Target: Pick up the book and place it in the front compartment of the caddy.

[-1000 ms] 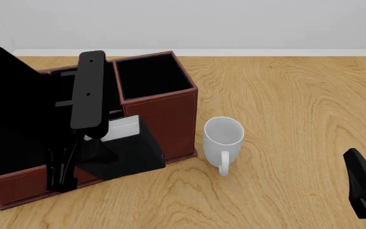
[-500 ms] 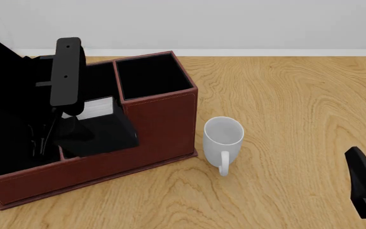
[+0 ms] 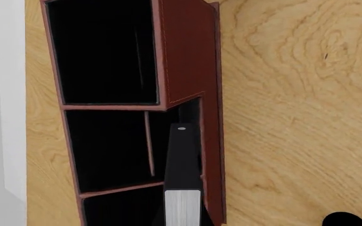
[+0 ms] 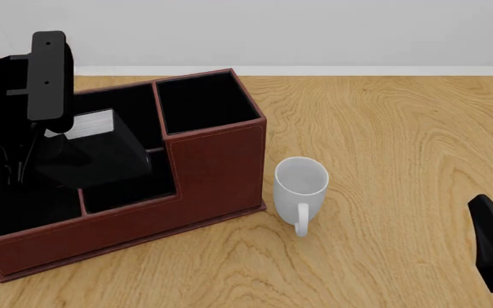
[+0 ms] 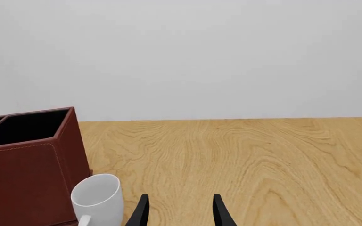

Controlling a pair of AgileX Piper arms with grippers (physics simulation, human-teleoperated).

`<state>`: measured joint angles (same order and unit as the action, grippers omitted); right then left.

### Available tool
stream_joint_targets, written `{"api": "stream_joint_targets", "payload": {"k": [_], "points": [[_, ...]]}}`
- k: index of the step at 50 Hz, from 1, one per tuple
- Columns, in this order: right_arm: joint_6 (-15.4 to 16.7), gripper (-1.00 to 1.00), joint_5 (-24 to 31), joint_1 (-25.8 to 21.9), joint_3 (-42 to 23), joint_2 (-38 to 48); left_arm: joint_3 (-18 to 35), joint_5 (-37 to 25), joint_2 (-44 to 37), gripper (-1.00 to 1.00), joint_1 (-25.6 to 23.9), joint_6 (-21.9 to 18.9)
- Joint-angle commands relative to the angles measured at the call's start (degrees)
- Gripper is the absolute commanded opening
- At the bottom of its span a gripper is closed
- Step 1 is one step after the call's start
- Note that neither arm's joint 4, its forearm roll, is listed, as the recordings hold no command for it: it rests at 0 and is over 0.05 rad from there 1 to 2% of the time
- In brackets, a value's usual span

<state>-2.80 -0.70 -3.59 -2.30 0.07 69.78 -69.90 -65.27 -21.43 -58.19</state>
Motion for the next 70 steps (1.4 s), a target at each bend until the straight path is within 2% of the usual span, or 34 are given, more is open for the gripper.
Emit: {"api": "stream_joint_targets", "payload": {"k": [1,5,6,7,11,15,18,22,23,27,29,34,35,39,44,54,58,61,64,68,70], "points": [[0.07,1.0,0.41,0.4,-0.99,-0.04,2.51,0.0,-0.37,-1.0,6.29,-5.93],[-0.16,1.0,0.39,0.81,-1.14,-0.04,3.14,0.0,-1.25,-1.0,6.41,-6.48],[-0.14,1.0,0.35,0.85,-1.12,-0.04,2.48,0.0,-1.06,-1.0,8.4,-8.69],[-0.12,1.0,0.33,0.93,-1.14,-0.04,3.26,0.0,-1.66,-1.0,7.13,-7.01],[-0.03,1.0,-0.13,1.1,-0.18,-0.02,7.85,0.0,-3.97,-1.0,6.57,-5.03],[0.01,1.0,-0.19,1.13,0.09,0.02,10.28,0.0,-5.24,-1.0,6.53,-5.37],[0.16,1.0,-0.31,1.28,0.45,0.07,13.5,0.0,-7.17,-1.0,6.08,-3.84],[0.29,1.0,-0.25,1.4,0.53,0.06,13.87,0.0,-8.04,-1.0,8.24,-6.16],[0.32,1.0,-0.28,1.46,0.62,0.06,14.57,0.0,-8.66,-1.0,7.68,-4.86],[0.49,1.0,-0.56,1.6,1.33,-0.01,14.71,0.0,-9.61,-1.0,9.61,-6.6],[0.64,1.0,-0.62,1.68,1.67,0.01,15.88,0.0,-10.62,-1.0,8.49,-5.3],[1.0,1.0,-0.7,1.75,2.1,0.16,16.01,0.0,-12.18,-1.0,8.89,-5.89],[1.1,1.0,-0.59,1.94,2.21,0.25,16.36,0.0,-13.23,-1.0,7.69,-4.61],[1.35,1.0,-1.04,2.0,2.28,1.12,17.48,0.0,-14.6,-1.0,8.33,-5.36],[1.73,1.0,-1.68,1.95,2.24,2.41,19.06,0.0,-17.46,-1.0,7.38,-4.14],[2.34,1.0,-4.75,2.41,2.29,6.63,21.34,0.0,-22.12,-1.0,7.52,-4.12],[2.74,1.0,-7.05,2.62,2.29,9.71,22.84,0.0,-24.88,-1.0,8.84,-5.41],[3.04,1.0,-8.91,2.94,2.29,12.1,23.88,0.0,-26.55,-1.0,8.08,-3.92],[3.15,1.0,-9.55,3.05,2.29,13.17,24.11,0.0,-27.72,-1.0,9.96,-6.14],[3.37,1.0,-11.87,3.19,2.3,15.97,24.69,0.0,-28.94,-1.0,9.88,-5.78],[3.42,1.0,-12.36,3.25,2.3,16.58,24.28,0.0,-29.28,-1.0,11.05,-7.16]]}}
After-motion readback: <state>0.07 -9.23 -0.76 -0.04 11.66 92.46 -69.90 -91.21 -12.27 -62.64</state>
